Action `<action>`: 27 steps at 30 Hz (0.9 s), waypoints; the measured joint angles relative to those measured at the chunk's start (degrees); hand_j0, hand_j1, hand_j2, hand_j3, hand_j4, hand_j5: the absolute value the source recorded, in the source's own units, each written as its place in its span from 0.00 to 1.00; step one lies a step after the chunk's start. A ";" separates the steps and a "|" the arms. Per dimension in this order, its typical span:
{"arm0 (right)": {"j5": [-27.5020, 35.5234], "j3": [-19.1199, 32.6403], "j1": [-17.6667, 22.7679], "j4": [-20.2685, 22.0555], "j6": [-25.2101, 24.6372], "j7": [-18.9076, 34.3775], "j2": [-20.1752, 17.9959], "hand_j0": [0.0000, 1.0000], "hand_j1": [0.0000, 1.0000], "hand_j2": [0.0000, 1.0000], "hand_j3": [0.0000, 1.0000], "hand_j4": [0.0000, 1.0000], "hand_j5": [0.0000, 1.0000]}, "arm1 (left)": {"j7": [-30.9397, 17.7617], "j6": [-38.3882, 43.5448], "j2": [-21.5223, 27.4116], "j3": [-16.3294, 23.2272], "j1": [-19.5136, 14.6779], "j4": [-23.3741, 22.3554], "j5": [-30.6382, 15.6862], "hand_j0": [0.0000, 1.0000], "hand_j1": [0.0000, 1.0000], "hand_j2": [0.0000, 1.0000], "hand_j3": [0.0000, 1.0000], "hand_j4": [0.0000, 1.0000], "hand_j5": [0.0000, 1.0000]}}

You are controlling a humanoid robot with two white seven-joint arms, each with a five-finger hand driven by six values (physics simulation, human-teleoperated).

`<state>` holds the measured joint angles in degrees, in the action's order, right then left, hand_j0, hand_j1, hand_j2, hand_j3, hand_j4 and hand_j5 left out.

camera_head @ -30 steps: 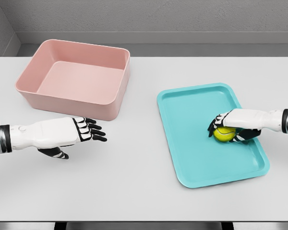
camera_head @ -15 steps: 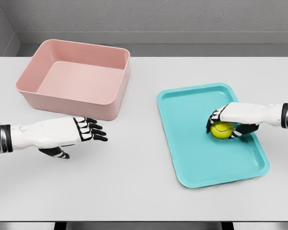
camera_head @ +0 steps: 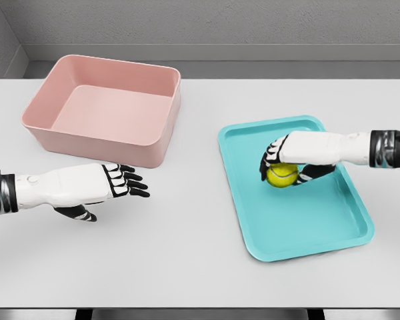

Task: Put the tennis from the blue tray into the pink basket with both arms

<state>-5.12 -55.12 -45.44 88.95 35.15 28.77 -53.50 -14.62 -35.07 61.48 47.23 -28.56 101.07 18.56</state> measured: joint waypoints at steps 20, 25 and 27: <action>0.05 -0.48 -2.81 1.16 0.00 1.86 9.42 0.57 0.57 0.57 0.57 0.57 0.57 | 0.00 0.00 -0.02 -0.01 0.09 0.00 0.01 1.00 1.00 1.00 1.00 1.00 1.00; 0.05 -1.73 -4.22 1.13 -0.01 2.15 11.85 0.57 0.57 0.57 0.57 0.57 0.57 | 0.00 0.00 -0.01 -0.01 0.09 0.00 0.01 1.00 1.00 1.00 1.00 1.00 1.00; 0.05 -2.37 -4.83 1.12 -0.01 2.43 12.94 0.57 0.57 0.57 0.57 0.57 0.57 | 0.00 0.00 -0.01 0.00 0.09 0.00 0.01 1.00 1.00 1.00 1.00 1.00 1.00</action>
<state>-5.08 -57.49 -50.27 90.07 35.15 31.21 -40.55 -14.62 -35.07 61.47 47.22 -28.48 101.07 18.57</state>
